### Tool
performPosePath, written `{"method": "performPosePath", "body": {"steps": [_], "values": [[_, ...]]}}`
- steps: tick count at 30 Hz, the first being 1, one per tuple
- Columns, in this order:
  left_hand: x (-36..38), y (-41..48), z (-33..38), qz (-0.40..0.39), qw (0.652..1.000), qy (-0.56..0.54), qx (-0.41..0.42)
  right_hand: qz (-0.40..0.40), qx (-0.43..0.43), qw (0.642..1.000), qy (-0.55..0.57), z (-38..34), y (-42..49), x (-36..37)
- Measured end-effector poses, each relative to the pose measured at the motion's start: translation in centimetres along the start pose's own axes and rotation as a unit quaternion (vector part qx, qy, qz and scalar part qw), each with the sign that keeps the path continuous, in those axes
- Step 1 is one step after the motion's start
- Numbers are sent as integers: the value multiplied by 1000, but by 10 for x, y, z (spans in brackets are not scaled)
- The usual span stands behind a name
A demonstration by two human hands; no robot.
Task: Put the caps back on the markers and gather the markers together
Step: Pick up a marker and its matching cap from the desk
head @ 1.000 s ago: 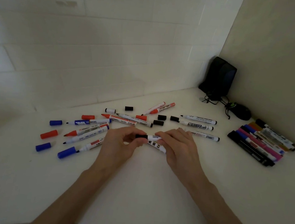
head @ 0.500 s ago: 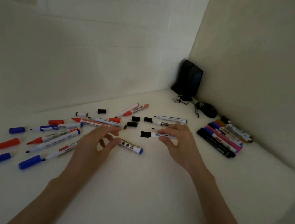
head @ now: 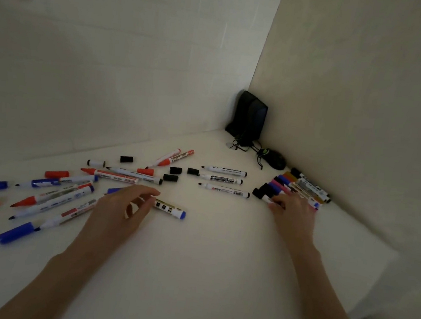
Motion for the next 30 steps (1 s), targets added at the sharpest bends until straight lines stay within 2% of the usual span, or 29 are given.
{"method": "performPosePath", "body": {"steps": [7, 11, 16, 23, 25, 28, 30], "values": [[-14, -2, -8, 53, 999, -9, -9, 35, -5, 999, 28, -5, -4, 0], [-27, -3, -13, 112, 993, -11, -41, 43, -58, 996, 45, -32, 2, 3], [-32, -4, -13, 132, 991, -11, -33, 6, -179, 981, 76, -101, 5, 23], [-33, -6, -17, 128, 990, -21, -51, -64, -180, 981, 39, -127, 13, 57], [-32, -5, -16, 124, 991, -20, -47, -79, -179, 976, 99, -137, 10, 57], [-31, -3, -15, 118, 992, -17, -38, -154, -161, 949, 224, -162, 5, 64], [-30, -4, -15, 113, 993, -17, -37, -191, -168, 937, 241, -183, 3, 71]]}}
Point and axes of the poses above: each hand's wrist, its own y-axis towards the middle knuckle, its own x-axis out of the palm, z = x × y, the point moved 9 cm from there along y, towards the middle knuckle, and after that the axes turned 5 degrees about -z, right-handed, at the moved point
